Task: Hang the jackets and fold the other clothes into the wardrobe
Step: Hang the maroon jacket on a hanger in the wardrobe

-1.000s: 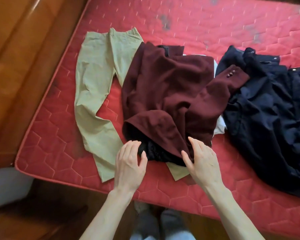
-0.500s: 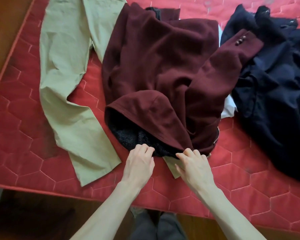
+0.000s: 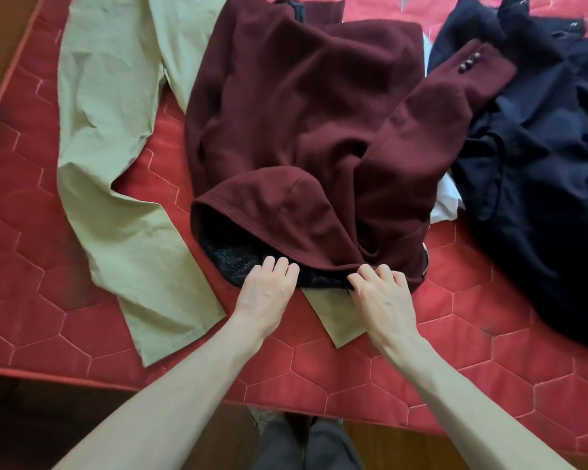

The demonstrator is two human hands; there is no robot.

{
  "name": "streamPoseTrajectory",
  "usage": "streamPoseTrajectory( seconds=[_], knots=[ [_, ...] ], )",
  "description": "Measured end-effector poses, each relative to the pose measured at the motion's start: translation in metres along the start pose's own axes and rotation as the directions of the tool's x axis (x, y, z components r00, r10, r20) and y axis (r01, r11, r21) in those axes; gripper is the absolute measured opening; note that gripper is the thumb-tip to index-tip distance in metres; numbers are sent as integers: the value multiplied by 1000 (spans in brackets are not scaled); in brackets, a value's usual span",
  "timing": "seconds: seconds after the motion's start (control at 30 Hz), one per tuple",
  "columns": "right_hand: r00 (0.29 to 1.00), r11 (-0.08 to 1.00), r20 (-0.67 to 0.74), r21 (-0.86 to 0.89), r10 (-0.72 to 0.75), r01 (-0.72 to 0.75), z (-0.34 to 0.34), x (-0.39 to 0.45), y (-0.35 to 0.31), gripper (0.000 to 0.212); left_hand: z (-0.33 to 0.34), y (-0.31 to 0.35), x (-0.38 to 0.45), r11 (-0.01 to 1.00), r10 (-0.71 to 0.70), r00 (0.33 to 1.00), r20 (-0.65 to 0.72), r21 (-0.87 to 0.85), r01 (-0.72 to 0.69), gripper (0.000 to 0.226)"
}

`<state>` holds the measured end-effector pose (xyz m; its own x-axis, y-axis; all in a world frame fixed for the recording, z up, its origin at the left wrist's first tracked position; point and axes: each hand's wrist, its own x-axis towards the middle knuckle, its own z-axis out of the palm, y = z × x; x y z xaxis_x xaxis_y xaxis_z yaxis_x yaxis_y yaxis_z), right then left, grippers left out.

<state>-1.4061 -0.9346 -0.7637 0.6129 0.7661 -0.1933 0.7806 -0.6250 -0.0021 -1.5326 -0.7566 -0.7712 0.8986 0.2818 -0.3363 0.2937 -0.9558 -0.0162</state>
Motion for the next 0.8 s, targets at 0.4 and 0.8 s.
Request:
streamPoseTrajectory(
  seconds=[0.4,0.8],
  knots=[
    [973,978,-215,173,-80,119,-149,-2,31,21,-164,-15,-16,987,70,979,-189,-131,-96,15],
    [939,941,-60,3,-339,340,-430,38,89,25,-413,-37,-17,978,194,962,-193,114,-174,44]
  ],
)
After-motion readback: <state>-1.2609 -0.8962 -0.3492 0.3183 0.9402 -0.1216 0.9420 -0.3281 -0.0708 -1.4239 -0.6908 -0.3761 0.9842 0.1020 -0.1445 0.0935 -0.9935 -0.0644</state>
